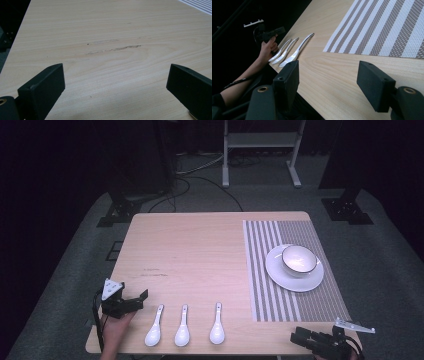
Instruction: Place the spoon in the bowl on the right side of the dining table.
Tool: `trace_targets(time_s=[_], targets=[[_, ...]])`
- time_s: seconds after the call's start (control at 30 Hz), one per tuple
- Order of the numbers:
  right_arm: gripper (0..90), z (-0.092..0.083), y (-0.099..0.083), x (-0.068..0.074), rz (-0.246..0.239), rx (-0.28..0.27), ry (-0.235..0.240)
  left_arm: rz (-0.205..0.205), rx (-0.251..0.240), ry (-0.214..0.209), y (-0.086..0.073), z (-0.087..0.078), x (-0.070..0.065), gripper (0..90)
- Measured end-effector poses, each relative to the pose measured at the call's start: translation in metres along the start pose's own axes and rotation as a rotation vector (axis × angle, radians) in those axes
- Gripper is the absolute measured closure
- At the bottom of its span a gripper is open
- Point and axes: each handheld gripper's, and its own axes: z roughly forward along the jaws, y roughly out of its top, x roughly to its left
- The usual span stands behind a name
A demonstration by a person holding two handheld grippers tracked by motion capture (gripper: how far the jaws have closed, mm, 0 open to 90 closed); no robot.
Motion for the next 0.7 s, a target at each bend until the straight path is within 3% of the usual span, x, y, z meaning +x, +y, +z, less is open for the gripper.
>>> trace_targets(time_s=[0.37,0.7], targets=[[33.4,0.005,0.001,0.0,0.003,0.016,0.003,-0.001,0.002,0.004,0.0,0.0,0.0,0.5],[33.0,0.023,0.012,0.015,-0.051,0.059,0.008,0.004,0.001,0.0,0.0,0.0,-0.001,0.5]])
